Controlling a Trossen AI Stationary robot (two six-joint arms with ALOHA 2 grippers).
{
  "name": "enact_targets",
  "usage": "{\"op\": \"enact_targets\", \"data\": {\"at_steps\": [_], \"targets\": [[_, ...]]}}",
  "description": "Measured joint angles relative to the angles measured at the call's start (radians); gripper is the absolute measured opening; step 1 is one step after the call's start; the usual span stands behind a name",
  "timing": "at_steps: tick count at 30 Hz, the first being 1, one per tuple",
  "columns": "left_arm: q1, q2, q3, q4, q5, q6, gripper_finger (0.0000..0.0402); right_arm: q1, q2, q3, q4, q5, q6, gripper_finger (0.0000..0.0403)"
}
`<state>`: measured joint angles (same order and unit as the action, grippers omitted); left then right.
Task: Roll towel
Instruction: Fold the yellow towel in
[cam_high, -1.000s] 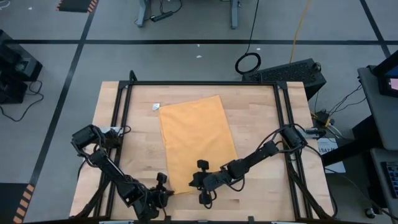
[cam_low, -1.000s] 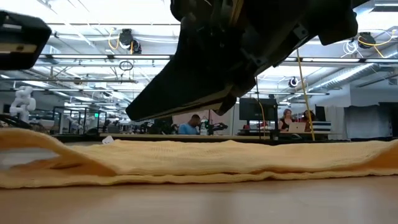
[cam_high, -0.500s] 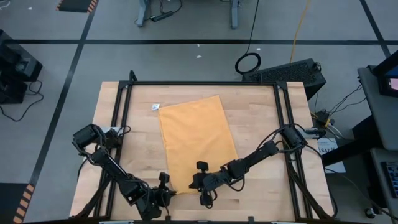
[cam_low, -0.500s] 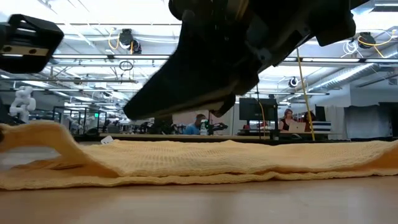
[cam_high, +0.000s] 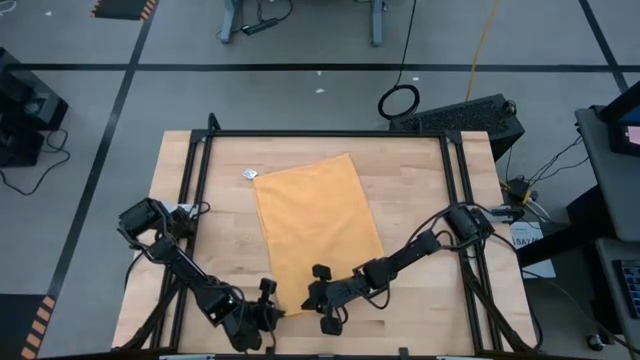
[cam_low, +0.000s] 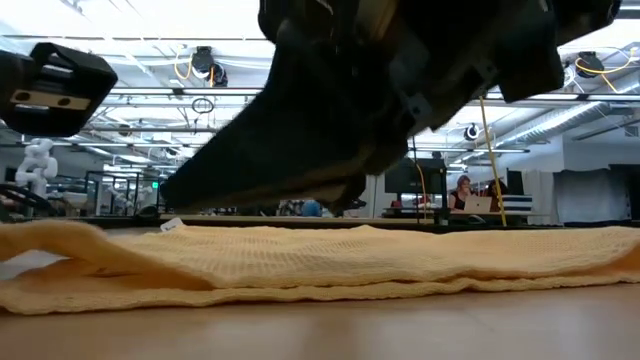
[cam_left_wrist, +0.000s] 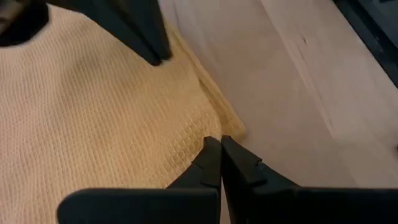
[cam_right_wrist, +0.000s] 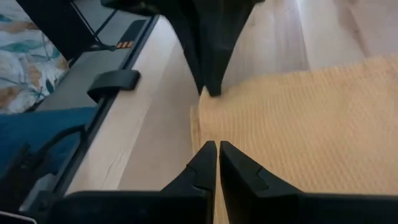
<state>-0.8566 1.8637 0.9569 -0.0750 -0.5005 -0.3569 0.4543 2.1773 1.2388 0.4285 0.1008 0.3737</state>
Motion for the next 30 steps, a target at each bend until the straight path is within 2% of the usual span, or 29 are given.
{"op": "enact_targets", "data": {"at_steps": [8,13,30], "targets": [[0.024,0.000,0.000,0.101,0.030,0.084,0.0007,-0.002,0.009,0.000,-0.015,0.001,-0.020,0.0011],[0.051,0.000,0.000,0.101,0.078,0.077,0.0007,-0.002,0.012,0.000,-0.020,0.000,-0.031,0.0011],[0.058,0.000,-0.001,0.147,0.107,0.074,0.0007,-0.002,0.031,0.000,-0.081,-0.025,-0.003,0.0011]]}}
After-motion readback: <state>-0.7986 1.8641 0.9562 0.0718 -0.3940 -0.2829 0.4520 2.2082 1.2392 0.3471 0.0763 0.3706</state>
